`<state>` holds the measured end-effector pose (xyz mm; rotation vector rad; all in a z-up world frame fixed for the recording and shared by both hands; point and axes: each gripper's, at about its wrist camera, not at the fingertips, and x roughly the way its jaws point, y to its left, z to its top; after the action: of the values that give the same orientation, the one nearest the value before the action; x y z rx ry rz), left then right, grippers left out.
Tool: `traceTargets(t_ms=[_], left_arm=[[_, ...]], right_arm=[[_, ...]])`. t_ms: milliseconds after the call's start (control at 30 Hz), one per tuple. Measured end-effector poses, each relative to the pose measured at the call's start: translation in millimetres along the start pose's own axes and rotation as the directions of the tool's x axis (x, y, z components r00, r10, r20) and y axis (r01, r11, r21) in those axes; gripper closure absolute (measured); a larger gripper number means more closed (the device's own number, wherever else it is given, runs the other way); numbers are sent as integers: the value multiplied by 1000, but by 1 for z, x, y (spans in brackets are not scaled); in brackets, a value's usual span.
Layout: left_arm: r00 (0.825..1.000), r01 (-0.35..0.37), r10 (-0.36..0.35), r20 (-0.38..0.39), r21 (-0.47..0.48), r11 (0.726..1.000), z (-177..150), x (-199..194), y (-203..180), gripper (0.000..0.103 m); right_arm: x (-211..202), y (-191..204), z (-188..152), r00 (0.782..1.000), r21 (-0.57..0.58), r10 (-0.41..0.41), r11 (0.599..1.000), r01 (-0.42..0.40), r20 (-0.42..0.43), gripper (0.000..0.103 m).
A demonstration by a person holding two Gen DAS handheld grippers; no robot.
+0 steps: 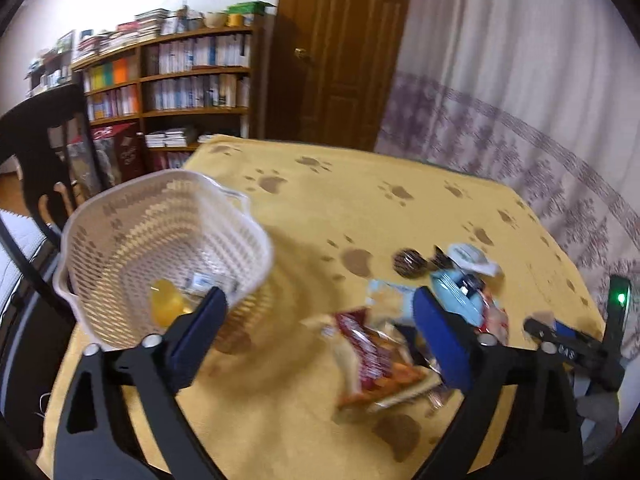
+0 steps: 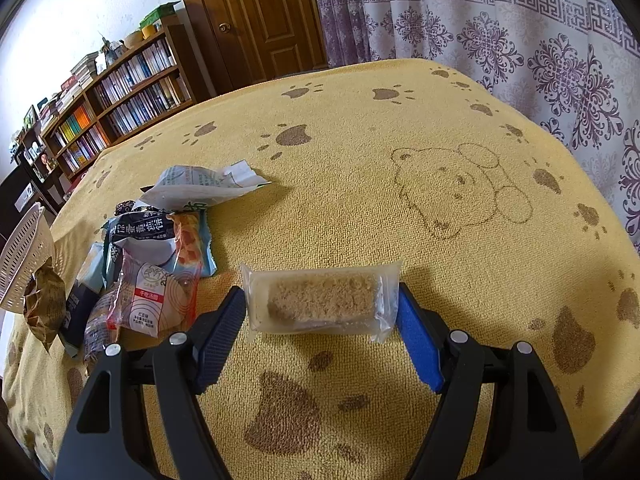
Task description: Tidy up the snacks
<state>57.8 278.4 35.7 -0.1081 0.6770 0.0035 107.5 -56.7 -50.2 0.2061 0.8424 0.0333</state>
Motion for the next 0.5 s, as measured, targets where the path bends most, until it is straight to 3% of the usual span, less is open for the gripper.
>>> traceTargets(t_ms=[400, 433, 500], left_arm=[[991, -4, 7, -131, 21, 1000, -26, 56, -15, 6], [991, -1, 4, -137, 26, 1000, -27, 59, -15, 10], [987, 17, -13, -158, 28, 999, -31, 64, -15, 30]], right_arm=[[0, 0, 0, 1000, -1, -1, 1000, 1, 0, 28], [0, 0, 0, 1000, -1, 0, 1000, 0, 0, 28], [0, 0, 0, 1000, -1, 0, 1000, 0, 0, 28]])
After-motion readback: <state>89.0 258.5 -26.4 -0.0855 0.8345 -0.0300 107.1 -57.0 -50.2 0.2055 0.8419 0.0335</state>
